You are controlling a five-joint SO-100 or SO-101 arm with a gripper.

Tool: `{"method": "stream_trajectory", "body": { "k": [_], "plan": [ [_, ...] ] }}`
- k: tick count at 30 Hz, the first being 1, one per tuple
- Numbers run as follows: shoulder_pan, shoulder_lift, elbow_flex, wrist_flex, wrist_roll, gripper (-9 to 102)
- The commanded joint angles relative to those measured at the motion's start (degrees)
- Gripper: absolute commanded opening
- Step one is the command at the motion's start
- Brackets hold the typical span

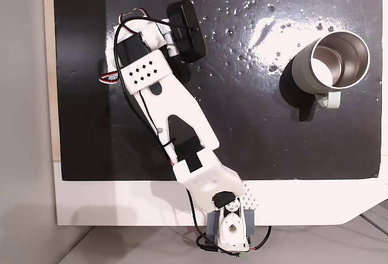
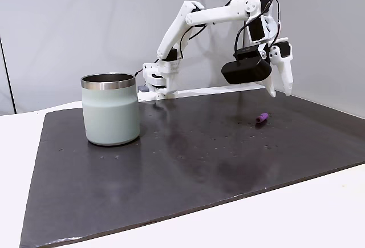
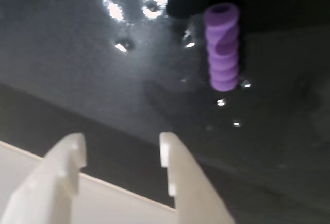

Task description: Grasp a pengrip and put it in the cup.

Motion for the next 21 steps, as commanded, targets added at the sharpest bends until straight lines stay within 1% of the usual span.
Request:
{"method": "stream_trajectory", "body": {
  "k": [1, 4, 8, 15, 21],
  "plan": [
    [-0.2, 0.3, -4.6, 4.8, -2.5, 17],
    [-0.1, -1.7, -7.4, 9.6, -4.3, 18],
    [0.0, -2.5, -7.9, 11.8, -6.8, 18],
    [1.1, -4.0, -6.3, 11.7, -8.3, 15],
    [2.2, -8.6, -7.5, 11.2, -8.4, 14]
  ]
}}
